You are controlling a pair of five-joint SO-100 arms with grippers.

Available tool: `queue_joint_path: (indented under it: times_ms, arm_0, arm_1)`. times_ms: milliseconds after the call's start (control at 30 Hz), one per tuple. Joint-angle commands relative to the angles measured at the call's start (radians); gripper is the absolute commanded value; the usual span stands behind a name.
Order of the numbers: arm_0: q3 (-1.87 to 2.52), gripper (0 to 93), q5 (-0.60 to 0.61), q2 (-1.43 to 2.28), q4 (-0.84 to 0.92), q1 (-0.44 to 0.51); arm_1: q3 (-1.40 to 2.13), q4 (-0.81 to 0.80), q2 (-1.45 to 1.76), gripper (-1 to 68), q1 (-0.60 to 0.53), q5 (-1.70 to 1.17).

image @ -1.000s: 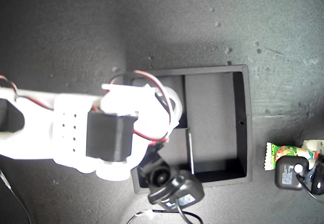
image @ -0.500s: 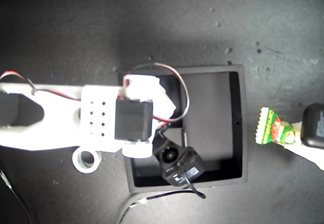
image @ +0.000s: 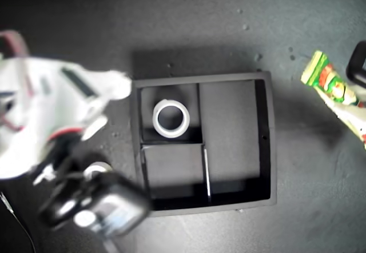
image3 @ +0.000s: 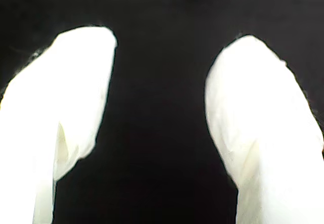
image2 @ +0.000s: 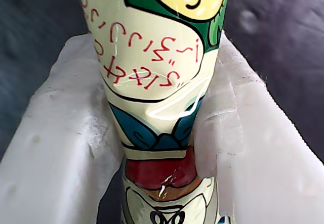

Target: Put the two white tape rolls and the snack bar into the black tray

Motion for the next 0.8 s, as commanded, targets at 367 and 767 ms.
queue_joint_path:
  times_ms: [367, 767]
  arm_0:
    - [0.897, 11.2, -0.443, 0.302, -0.715, 0.485]
    - [1.011, 10.7, -0.396, 0.152, -0.966, 0.474]
  arm_1:
    - [-0.307, -0.236, -0.018, -0.6, -0.083, -1.692]
    - [-1.434, 0.451, -0.888, -0.6, -0.267, -1.845]
